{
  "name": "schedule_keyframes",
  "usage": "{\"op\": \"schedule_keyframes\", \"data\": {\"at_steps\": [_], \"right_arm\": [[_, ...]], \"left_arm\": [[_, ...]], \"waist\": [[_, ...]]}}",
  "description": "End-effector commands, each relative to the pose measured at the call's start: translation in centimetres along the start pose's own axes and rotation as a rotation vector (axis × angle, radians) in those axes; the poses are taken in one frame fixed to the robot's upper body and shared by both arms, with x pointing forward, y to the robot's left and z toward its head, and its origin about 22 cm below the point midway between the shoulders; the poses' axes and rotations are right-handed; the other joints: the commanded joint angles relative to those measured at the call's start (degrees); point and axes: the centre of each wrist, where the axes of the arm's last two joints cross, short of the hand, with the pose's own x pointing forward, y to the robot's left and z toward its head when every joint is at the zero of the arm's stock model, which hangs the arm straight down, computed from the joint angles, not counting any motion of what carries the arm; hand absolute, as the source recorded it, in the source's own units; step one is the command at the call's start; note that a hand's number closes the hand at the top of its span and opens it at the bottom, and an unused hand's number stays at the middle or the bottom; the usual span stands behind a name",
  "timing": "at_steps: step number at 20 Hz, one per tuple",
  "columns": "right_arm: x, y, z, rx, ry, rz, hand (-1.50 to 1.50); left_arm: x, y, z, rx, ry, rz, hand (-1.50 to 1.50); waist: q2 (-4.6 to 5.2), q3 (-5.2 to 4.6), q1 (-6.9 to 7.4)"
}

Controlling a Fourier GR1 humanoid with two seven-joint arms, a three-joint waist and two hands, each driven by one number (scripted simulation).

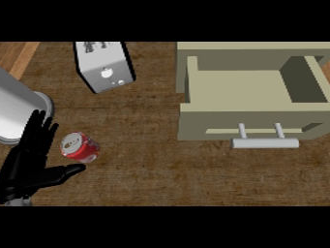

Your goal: Pick up the can, place it into the drawer and close the drawer

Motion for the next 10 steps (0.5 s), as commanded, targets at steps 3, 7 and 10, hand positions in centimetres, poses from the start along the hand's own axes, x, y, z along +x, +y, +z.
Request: {"op": "schedule_keyframes", "data": {"at_steps": [3, 7, 10], "right_arm": [[1.3, -0.3, 0.4, -0.002, 0.019, 0.006, -1.50], [0.3, 1.5, 0.0, -0.028, -0.017, -0.013, -1.50], [0.2, -1.4, 0.2, -0.006, -0.006, 0.001, -1.50]], "left_arm": [[-0.9, 2.9, 0.3, 0.061, -0.010, -0.032, -1.50], [-4.5, 1.9, -0.2, 0.089, 0.015, -0.030, -1.50], [-6.1, 3.0, -2.2, 0.094, 0.021, -0.046, -1.50]], "waist": [[-0.02, 0.00, 0.15], [0.01, 0.00, 0.08], [0.05, -0.01, -0.12]]}}
